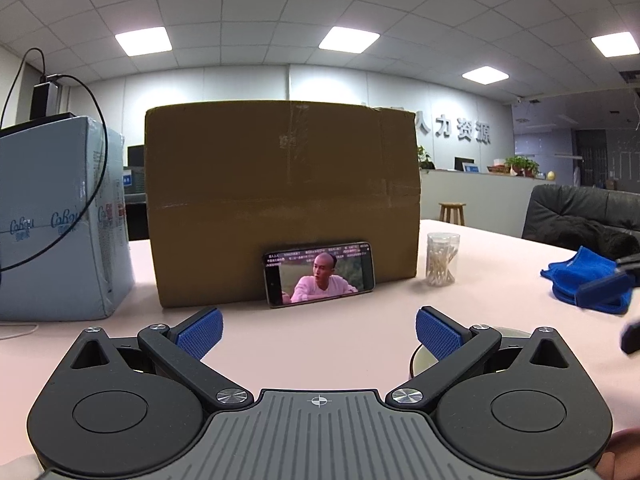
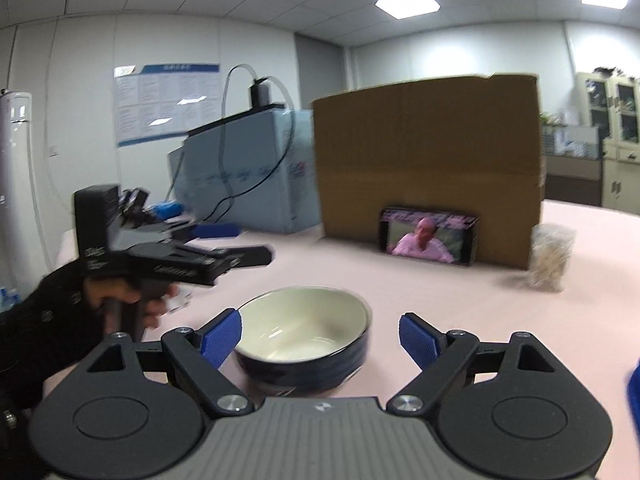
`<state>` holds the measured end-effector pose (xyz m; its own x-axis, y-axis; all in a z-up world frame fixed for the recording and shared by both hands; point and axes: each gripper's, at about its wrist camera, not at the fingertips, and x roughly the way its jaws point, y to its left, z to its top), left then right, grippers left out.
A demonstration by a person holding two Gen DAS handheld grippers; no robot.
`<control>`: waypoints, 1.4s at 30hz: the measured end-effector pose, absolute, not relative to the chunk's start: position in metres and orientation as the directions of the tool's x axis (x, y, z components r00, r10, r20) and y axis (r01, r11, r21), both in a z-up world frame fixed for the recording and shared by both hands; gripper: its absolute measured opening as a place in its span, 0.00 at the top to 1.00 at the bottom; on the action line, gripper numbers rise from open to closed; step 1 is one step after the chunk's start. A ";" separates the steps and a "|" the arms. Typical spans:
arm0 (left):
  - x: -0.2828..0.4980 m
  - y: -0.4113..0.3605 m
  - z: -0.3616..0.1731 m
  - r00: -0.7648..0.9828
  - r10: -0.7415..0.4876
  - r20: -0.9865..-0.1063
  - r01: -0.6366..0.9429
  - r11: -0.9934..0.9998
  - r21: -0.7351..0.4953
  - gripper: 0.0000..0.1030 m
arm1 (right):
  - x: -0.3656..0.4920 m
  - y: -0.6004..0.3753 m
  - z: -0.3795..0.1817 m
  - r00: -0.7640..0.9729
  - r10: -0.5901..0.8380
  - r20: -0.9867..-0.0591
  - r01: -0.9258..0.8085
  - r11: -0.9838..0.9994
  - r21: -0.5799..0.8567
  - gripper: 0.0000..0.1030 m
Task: Clean bowl
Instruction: 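Move the right tool toward the brown cloth beside the dark bowl, then close the right gripper on the brown cloth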
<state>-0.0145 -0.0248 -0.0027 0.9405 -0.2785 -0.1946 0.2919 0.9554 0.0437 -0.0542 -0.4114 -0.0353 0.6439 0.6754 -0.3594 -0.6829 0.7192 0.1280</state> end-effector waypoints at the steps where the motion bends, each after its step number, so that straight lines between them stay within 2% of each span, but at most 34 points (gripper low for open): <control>1: -0.015 -0.025 -0.003 0.941 -0.277 -0.195 0.291 0.956 0.045 0.00 | -0.056 -0.408 -0.036 0.626 0.685 -0.374 -0.693 0.708 0.137 0.18; 7: -0.016 -0.025 -0.002 0.942 -0.275 -0.194 0.289 0.956 0.050 0.00 | -0.063 -0.393 -0.043 0.545 0.713 -0.441 -0.727 0.664 0.176 0.25; 18: -0.017 -0.026 -0.002 0.944 -0.272 -0.190 0.287 0.956 0.056 0.00 | -0.074 -0.368 -0.058 0.474 0.690 -0.547 -0.723 0.659 0.205 0.25; 31: -0.017 -0.026 -0.002 0.945 -0.270 -0.184 0.285 0.957 0.058 0.00 | -0.077 -0.343 -0.069 0.501 0.605 -0.619 -0.698 0.705 0.124 0.25; 35: -0.018 -0.026 -0.002 0.945 -0.271 -0.183 0.286 0.957 0.057 0.00 | -0.083 -0.339 -0.069 0.508 0.591 -0.626 -0.710 0.699 0.084 0.30; 39: -0.018 -0.026 -0.002 0.945 -0.273 -0.181 0.287 0.956 0.059 0.00 | -0.092 -0.335 -0.068 0.502 0.588 -0.634 -0.739 0.673 0.039 0.42; 42: -0.018 -0.025 -0.002 0.945 -0.273 -0.180 0.287 0.956 0.058 0.00 | -0.094 -0.333 -0.068 0.503 0.581 -0.640 -0.741 0.671 0.028 0.42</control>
